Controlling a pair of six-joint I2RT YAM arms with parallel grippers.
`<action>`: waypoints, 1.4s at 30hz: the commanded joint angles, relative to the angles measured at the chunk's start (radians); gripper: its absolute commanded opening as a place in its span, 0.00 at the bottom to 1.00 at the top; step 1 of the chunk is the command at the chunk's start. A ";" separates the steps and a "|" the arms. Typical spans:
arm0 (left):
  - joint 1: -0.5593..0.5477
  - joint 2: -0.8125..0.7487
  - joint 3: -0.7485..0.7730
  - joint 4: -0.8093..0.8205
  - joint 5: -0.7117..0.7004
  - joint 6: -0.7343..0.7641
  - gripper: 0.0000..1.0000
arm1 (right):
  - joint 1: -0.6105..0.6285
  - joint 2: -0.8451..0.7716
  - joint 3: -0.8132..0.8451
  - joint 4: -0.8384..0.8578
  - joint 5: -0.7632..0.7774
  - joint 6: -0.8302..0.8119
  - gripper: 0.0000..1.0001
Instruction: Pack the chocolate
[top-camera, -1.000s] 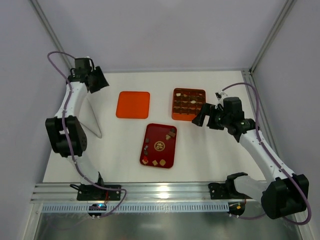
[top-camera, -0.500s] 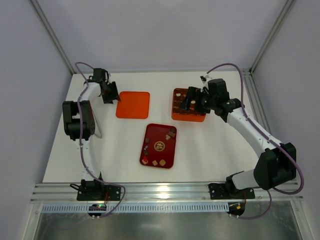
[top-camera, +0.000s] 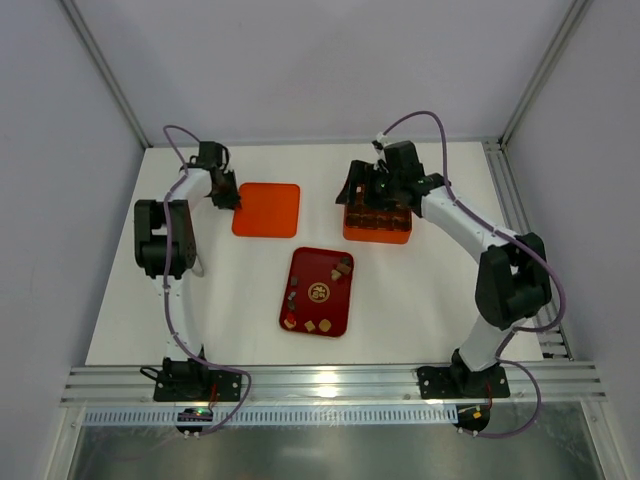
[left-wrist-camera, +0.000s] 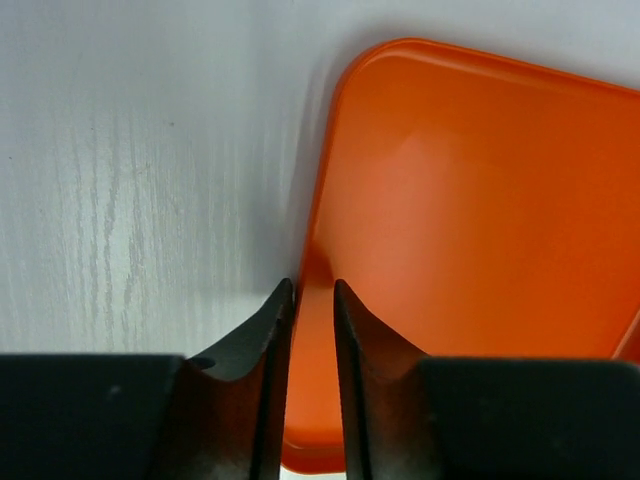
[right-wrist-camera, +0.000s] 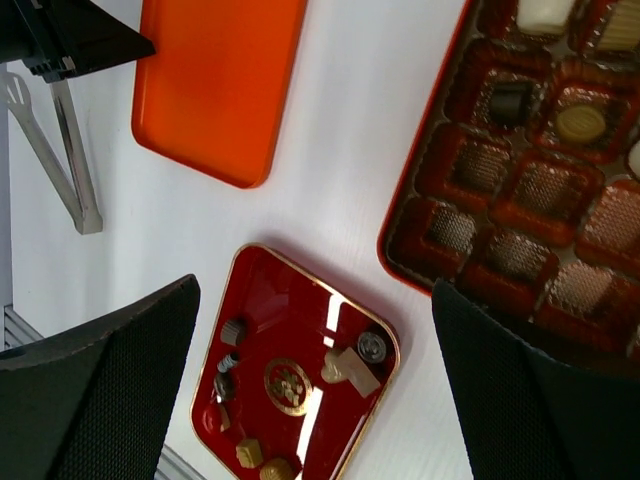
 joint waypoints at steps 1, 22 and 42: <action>0.000 0.005 -0.031 0.027 -0.021 -0.001 0.21 | 0.032 0.074 0.122 0.052 -0.012 0.011 0.97; 0.081 -0.029 -0.005 -0.002 0.367 -0.021 0.00 | 0.100 0.628 0.685 -0.051 -0.142 0.005 0.95; 0.136 -0.094 -0.043 0.027 0.516 -0.085 0.00 | 0.149 0.719 0.751 -0.075 -0.075 0.054 0.93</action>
